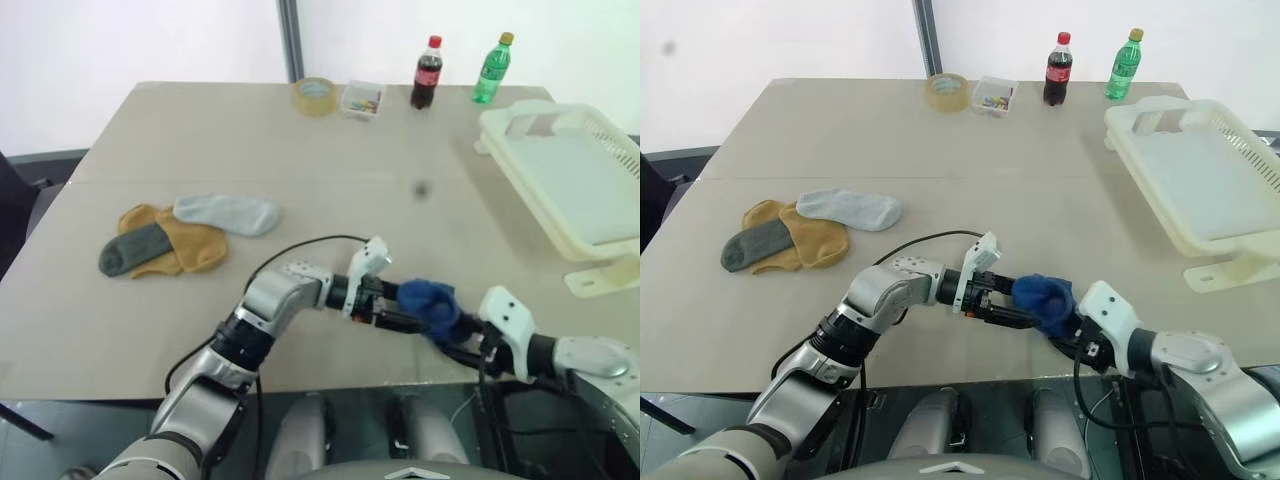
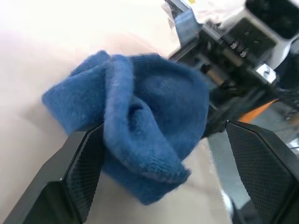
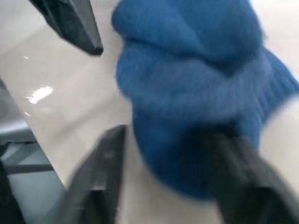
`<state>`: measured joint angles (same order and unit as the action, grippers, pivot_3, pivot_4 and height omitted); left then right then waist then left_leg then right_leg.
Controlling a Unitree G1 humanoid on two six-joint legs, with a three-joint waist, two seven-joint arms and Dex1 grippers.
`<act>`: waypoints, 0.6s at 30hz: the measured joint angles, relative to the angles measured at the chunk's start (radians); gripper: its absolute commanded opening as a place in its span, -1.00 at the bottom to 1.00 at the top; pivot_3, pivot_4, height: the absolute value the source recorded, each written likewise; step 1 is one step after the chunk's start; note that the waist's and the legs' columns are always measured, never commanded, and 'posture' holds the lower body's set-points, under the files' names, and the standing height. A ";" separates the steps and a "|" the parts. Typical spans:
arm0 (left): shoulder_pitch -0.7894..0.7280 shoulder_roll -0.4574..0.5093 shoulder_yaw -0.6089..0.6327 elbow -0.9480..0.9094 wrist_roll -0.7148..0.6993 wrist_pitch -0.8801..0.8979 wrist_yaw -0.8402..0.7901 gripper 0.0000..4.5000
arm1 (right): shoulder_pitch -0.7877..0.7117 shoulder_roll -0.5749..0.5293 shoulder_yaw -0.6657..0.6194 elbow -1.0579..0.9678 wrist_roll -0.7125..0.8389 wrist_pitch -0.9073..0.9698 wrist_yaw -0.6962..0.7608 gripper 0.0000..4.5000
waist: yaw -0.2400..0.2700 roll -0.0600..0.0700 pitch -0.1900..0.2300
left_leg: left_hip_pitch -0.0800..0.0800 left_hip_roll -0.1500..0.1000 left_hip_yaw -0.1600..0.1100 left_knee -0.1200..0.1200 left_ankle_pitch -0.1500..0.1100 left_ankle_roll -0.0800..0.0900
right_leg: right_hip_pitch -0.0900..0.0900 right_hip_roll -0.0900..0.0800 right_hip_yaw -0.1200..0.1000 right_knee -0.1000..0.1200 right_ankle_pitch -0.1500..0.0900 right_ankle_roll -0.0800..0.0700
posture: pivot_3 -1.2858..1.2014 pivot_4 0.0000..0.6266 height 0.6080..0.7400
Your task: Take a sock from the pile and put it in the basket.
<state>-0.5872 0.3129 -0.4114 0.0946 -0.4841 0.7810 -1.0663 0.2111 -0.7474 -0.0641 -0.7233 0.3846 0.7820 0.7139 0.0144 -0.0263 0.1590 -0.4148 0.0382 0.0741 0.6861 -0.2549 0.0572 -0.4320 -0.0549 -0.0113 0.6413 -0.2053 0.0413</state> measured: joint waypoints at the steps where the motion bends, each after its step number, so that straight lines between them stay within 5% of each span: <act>1: 0.000 -0.001 0.002 0.002 0.004 -0.005 -0.001 0.90 | 0.013 0.006 -0.024 -0.006 0.002 0.000 -0.013 0.86 | -0.001 0.000 0.000 | 0.000 0.000 0.000 0.000 0.000 0.000 | 0.000 0.000 0.000 0.000 0.000 0.000 | 0.03 -0.52 1.00; 11: -0.007 0.018 0.010 -0.004 0.019 -0.053 -0.059 0.90 | -0.008 0.123 -0.178 -0.063 0.200 0.101 -0.097 0.94 | 0.000 0.000 0.000 | -0.001 0.000 0.000 0.000 0.000 0.000 | 0.000 0.000 0.000 0.000 0.000 -0.001 | 0.03 -0.52 1.00; 18: -0.019 0.005 0.008 0.009 0.080 -0.127 -0.064 0.90 | -0.245 0.212 -0.157 -0.036 0.288 0.196 -0.269 0.94 | 0.000 0.001 0.000 | -0.001 0.000 -0.001 -0.001 0.000 0.000 | -0.001 0.000 0.000 0.000 0.002 -0.004 | 0.03 -0.52 1.00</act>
<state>-0.6063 0.3183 -0.4031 0.1040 -0.4039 0.6543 -1.1306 -0.0339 -0.5350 -0.2210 -0.7595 0.6730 0.9776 0.4451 0.0140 -0.0257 0.1592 -0.4159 0.0385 0.0734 0.6850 -0.2551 0.0575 -0.4329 -0.0546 -0.0117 0.6412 -0.2034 0.0373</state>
